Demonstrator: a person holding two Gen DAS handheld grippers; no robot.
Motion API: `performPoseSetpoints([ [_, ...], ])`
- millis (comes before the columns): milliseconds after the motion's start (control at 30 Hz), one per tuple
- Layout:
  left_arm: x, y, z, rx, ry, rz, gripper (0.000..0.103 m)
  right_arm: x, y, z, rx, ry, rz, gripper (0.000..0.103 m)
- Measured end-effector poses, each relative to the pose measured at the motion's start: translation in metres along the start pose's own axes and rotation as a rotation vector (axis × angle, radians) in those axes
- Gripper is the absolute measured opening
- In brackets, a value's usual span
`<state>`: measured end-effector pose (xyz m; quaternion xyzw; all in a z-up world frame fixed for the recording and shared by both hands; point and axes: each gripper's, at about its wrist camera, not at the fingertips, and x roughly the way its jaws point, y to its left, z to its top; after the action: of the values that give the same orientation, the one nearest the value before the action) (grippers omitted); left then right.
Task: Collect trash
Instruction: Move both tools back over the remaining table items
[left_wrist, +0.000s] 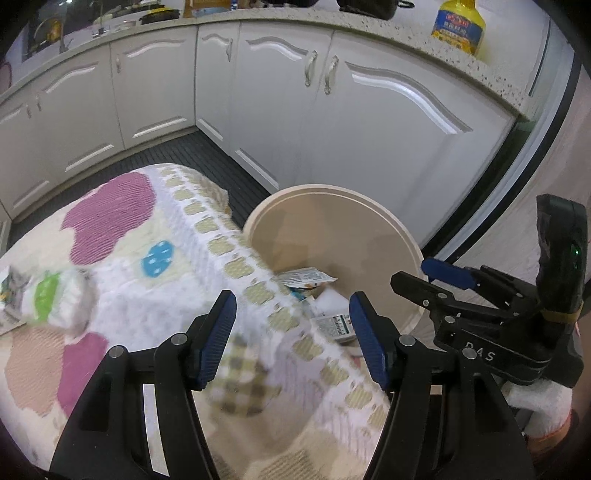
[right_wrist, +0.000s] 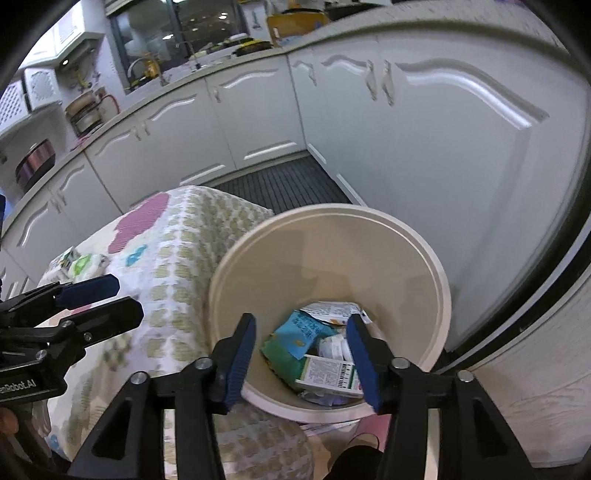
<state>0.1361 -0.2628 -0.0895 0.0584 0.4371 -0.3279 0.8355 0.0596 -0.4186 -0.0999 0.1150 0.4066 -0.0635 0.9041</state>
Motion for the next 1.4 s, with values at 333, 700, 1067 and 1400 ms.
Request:
performPoseSetpoints([
  [333, -0.051, 0.046, -0.023, -0.049, -0.058, 0.051, 0.062, -0.016, 0.052, 0.006, -0.118, -0.029, 0.03, 0.057],
  [700, -0.092, 0.113, -0.048, -0.138, -0.093, 0.142, 0.063, -0.017, 0.103, 0.01, -0.206, -0.034, 0.061, 0.058],
  [1067, -0.129, 0.203, -0.071, -0.297, -0.117, 0.247, 0.063, -0.003, 0.146, 0.012, -0.257, -0.008, 0.121, 0.058],
  [1400, -0.127, 0.317, -0.044, -0.463, -0.122, 0.37, 0.063, 0.021, 0.184, 0.021, -0.272, 0.029, 0.203, 0.058],
])
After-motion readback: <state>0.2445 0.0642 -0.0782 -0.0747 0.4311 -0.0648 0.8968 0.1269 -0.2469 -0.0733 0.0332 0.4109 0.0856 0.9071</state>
